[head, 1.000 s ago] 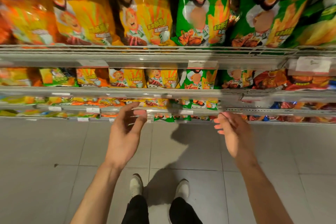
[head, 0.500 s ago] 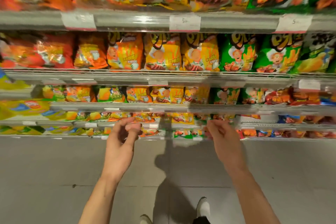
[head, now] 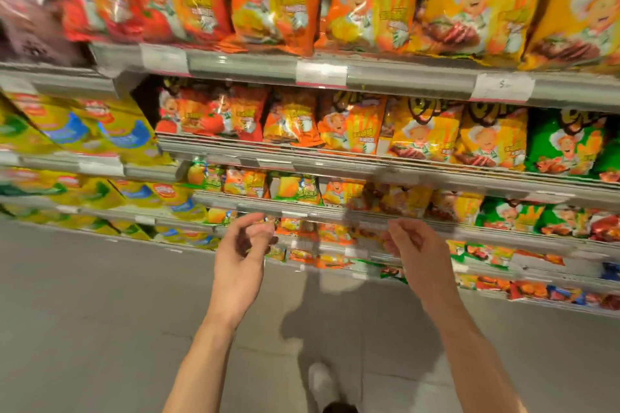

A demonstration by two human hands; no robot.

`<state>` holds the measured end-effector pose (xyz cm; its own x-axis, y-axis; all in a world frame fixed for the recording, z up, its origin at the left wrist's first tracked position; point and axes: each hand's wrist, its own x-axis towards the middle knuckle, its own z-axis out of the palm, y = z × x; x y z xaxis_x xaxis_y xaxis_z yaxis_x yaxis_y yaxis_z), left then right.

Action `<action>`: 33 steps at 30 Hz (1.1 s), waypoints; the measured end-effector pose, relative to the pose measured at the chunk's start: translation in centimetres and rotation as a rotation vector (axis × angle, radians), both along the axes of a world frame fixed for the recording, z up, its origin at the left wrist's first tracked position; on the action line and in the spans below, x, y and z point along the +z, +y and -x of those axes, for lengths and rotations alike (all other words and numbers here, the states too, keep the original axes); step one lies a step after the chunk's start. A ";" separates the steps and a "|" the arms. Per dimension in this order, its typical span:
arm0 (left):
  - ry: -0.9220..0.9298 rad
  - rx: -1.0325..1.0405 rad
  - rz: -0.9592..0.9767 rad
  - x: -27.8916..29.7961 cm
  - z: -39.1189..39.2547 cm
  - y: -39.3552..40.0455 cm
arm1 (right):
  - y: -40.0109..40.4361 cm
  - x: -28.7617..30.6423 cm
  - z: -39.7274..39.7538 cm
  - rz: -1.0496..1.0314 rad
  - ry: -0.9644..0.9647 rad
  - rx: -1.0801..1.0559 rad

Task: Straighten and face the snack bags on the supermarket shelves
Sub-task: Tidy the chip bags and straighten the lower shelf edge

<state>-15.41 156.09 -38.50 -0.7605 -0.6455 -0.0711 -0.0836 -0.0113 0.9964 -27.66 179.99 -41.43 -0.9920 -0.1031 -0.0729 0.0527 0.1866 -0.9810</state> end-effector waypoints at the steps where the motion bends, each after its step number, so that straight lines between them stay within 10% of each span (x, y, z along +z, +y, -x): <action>1: 0.001 0.012 -0.001 0.0 0.4 -1.0 | -1.1 0.0 0.4 0.014 -0.003 0.012; 33: -0.069 -0.197 -0.029 -6.3 7.0 -29.1 | -28.0 -5.2 1.3 -0.093 -0.080 -0.102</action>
<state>-22.39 127.00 -44.79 -0.8642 -0.4821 -0.1438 -0.1550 -0.0167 0.9878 -28.92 151.98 -46.66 -0.9875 0.0087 -0.1571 0.1537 0.2665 -0.9515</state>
